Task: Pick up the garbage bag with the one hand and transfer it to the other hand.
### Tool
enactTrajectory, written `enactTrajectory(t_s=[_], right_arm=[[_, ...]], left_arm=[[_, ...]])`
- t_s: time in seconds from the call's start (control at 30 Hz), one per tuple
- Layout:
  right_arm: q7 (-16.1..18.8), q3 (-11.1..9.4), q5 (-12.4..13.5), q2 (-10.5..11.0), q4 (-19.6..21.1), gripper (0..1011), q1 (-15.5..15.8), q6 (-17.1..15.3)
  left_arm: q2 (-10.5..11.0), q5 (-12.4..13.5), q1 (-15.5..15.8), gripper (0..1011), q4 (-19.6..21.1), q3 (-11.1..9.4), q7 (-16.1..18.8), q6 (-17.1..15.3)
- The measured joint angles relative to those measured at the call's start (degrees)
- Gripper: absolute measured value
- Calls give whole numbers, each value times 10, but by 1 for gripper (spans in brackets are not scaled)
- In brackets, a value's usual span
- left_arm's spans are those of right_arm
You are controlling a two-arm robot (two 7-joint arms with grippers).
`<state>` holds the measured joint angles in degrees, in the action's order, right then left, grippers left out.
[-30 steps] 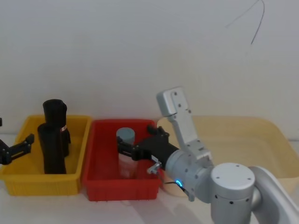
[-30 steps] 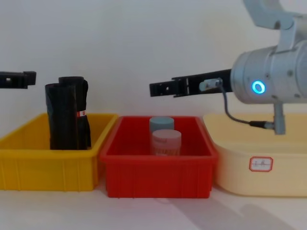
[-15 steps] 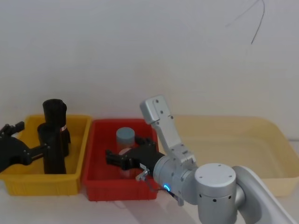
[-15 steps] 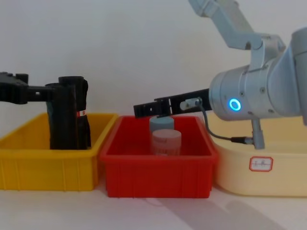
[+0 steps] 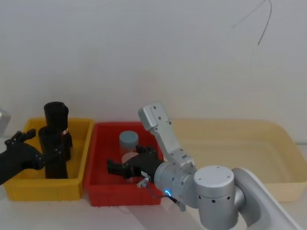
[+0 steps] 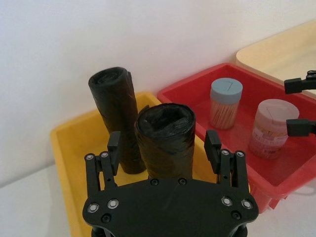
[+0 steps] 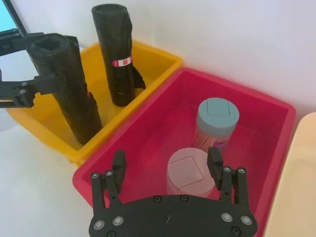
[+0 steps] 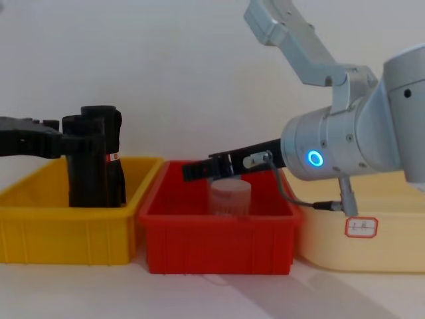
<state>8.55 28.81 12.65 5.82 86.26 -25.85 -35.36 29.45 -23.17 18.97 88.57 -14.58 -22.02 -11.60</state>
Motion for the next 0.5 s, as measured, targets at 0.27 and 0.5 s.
enactTrajectory(t_s=[0.27, 0.5], right_arm=[[6, -1, -2, -4, -19, 1001, -9, -1], [11, -5, -4, -6, -37, 1001, -17, -2]], left_arm=[[-14, -8, 16, 1000, -29, -9, -3, -3], [-25, -16, 29, 1000, -55, -17, -8, -3]])
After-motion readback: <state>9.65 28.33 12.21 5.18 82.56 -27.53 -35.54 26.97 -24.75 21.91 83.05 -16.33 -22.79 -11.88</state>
